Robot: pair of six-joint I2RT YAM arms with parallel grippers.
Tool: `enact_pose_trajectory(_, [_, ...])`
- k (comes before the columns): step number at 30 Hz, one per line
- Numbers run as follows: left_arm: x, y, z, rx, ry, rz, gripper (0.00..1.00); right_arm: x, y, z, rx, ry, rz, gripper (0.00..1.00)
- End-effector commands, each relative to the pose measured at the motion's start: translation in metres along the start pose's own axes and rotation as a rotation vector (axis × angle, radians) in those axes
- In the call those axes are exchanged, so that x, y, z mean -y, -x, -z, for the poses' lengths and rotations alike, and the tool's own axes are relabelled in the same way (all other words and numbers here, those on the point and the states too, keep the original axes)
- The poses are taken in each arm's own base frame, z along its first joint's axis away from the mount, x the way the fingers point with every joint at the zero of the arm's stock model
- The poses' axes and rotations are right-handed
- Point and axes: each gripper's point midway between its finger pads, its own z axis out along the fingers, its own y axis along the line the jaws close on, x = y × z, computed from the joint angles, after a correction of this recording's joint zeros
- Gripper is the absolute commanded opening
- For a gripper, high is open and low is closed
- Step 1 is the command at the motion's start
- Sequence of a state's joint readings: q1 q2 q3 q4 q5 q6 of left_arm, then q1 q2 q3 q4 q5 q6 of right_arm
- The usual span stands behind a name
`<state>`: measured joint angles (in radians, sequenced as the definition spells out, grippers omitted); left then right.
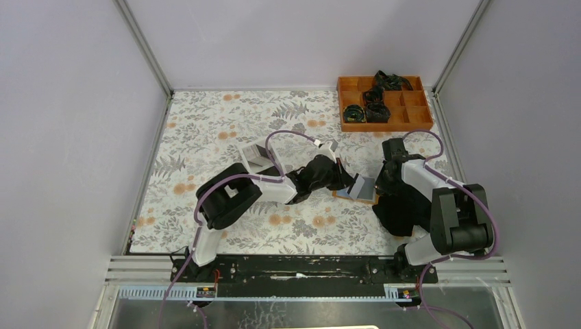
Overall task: Put the credit cards into the card holder
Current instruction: Turn over the card slot in the card holder, then adjust the card holder at the center of the board.
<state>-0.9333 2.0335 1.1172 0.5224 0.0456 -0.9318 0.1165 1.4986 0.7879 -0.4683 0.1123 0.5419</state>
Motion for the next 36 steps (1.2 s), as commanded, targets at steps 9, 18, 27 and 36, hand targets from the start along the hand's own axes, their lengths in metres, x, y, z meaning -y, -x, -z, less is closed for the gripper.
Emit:
enact_pose_trajectory(9, [-0.004, 0.018, 0.002, 0.092, 0.058, 0.007, 0.00, 0.015, -0.007, -0.012, -0.004, -0.058, -0.028, 0.00])
enact_pose_trajectory(18, [-0.012, 0.020, -0.004, 0.123, 0.084, 0.051, 0.00, 0.014, -0.008, -0.013, -0.011, -0.050, -0.029, 0.00])
enact_pose_trajectory(27, [-0.024, 0.011, -0.008, 0.114, 0.105, 0.102, 0.00, 0.013, -0.008, -0.015, -0.011, -0.047, -0.030, 0.00])
enact_pose_trajectory(36, [-0.033, 0.002, -0.008, 0.098, 0.121, 0.127, 0.00, 0.012, -0.010, -0.017, -0.020, -0.041, -0.030, 0.00])
